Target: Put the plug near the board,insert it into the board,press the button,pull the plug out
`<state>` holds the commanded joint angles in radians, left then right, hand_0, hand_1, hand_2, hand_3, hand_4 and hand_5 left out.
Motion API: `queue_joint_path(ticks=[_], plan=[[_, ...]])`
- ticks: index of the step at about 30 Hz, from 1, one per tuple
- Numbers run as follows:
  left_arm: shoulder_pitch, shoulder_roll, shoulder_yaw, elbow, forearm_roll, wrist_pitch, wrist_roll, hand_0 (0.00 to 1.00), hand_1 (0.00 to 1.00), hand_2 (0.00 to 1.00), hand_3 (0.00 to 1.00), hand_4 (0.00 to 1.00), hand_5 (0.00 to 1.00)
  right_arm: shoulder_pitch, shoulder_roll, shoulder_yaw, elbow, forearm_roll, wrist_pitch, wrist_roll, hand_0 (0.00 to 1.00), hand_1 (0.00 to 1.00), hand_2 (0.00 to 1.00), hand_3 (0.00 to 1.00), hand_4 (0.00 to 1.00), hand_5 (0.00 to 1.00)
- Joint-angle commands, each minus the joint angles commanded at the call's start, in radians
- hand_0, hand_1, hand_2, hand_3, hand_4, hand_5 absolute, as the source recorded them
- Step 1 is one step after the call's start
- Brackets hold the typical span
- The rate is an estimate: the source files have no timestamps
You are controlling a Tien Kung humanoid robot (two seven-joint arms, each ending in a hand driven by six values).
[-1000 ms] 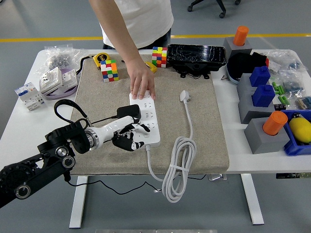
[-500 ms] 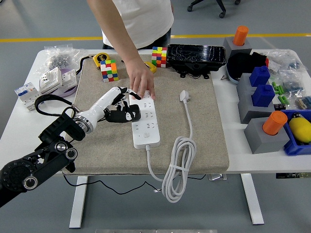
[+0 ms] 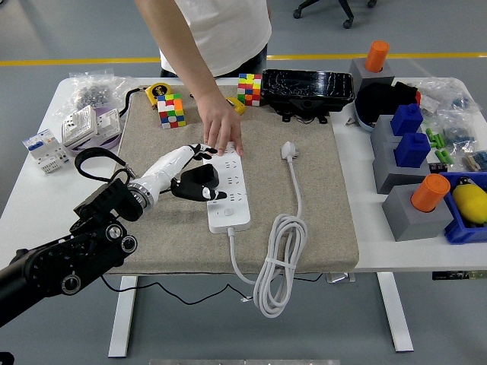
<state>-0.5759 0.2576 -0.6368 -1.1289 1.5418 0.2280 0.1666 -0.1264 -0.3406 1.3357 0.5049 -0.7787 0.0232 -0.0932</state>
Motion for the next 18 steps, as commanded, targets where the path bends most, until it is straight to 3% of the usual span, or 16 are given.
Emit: queue_joint_path(ticks=[5, 6, 11, 12, 17, 18], plan=[[-0.004, -0.005, 0.008, 0.014, -0.003, 0.013, -0.008, 0.802, 0.855, 0.853, 0.854, 0.998, 0.337, -0.001, -0.001, 0.0, 0.0, 0.0, 0.0, 0.0, 0.675, 0.676, 0.671, 0.587, 0.984, 0.529], [-0.005, -0.005, 0.009, 0.015, -0.003, 0.015, -0.007, 0.741, 0.766, 0.761, 0.792, 0.998, 0.3, -0.001, -0.001, 0.0, 0.0, 0.0, 0.0, 0.0, 0.675, 0.677, 0.671, 0.588, 0.984, 0.528], [-0.016, -0.011, 0.025, 0.032, -0.007, 0.034, -0.011, 0.741, 0.766, 0.761, 0.792, 0.998, 0.3, 0.0, -0.001, 0.002, 0.0, -0.001, -0.001, 0.0, 0.675, 0.677, 0.671, 0.588, 0.984, 0.528], [-0.019, -0.013, 0.029, 0.037, -0.007, 0.038, -0.01, 0.603, 0.629, 0.591, 0.591, 0.791, 0.101, 0.0, -0.001, 0.002, 0.0, 0.0, -0.001, 0.0, 0.675, 0.676, 0.671, 0.587, 0.984, 0.527], [-0.028, -0.02, 0.038, 0.053, -0.003, 0.051, -0.002, 0.603, 0.629, 0.591, 0.591, 0.791, 0.101, 0.001, -0.001, 0.0, 0.002, 0.0, -0.001, 0.0, 0.675, 0.676, 0.671, 0.587, 0.984, 0.527], [-0.03, -0.02, 0.04, 0.055, 0.001, 0.053, 0.0, 0.438, 0.498, 0.547, 0.559, 0.682, 0.002, 0.001, -0.001, 0.0, 0.002, 0.0, -0.001, 0.0, 0.675, 0.676, 0.672, 0.586, 0.984, 0.526]])
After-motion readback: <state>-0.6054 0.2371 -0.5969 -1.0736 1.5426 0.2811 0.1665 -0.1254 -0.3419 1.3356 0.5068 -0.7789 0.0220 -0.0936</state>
